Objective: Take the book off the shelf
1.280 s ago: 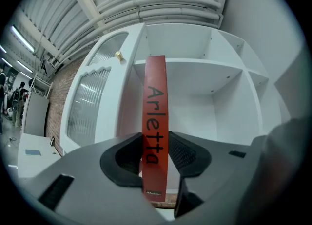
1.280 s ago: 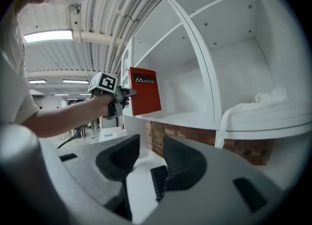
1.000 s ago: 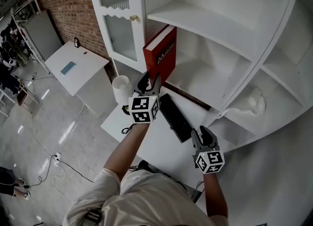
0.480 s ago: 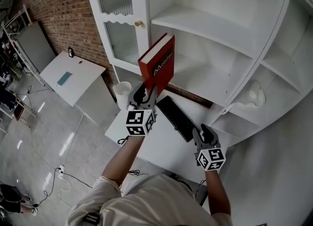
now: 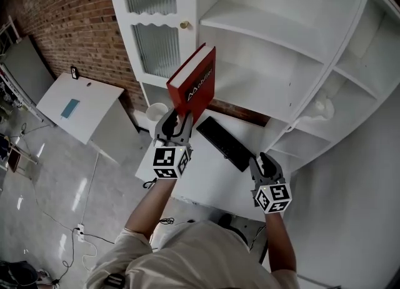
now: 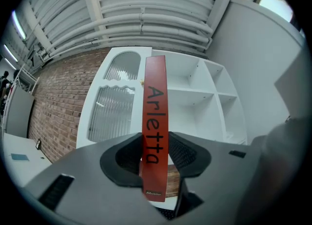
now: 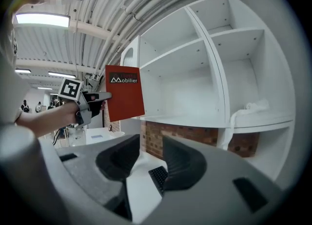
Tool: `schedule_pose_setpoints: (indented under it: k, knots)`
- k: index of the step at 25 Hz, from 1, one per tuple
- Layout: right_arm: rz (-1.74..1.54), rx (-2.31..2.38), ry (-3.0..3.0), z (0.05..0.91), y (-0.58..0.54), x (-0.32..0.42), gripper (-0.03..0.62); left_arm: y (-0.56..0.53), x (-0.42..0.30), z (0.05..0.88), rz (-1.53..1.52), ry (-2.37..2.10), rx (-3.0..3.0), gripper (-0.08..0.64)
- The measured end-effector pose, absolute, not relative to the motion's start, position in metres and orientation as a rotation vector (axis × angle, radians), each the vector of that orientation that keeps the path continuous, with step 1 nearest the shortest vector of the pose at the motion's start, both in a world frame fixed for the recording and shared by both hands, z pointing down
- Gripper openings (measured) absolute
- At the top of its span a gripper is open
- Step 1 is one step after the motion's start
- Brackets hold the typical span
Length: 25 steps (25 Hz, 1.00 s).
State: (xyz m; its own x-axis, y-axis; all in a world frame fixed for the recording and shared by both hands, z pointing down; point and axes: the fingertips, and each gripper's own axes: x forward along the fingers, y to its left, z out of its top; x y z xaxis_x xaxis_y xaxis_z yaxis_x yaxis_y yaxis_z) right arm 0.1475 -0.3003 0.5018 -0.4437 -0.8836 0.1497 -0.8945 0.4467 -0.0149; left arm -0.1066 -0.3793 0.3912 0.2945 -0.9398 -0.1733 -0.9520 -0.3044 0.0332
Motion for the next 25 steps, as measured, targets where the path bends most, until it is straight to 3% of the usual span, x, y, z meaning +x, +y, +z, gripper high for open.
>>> schedule_pose_setpoints:
  k: [11, 18, 25]
  knots:
    - [0.102, 1.810, -2.397, 0.504, -0.256, 0.148, 0.110, -0.340, -0.126, 0.414, 0.214, 1.697, -2.550, 0.150]
    - [0.075, 1.882, -2.344, 0.501, -0.239, 0.159, 0.003, -0.321, -0.125, 0.429, 0.196, 1.665, -2.587, 0.150]
    - [0.050, 1.878, -2.359, 0.493, -0.238, 0.180, 0.003, -0.302, -0.122, 0.443, 0.174, 1.723, -2.563, 0.150]
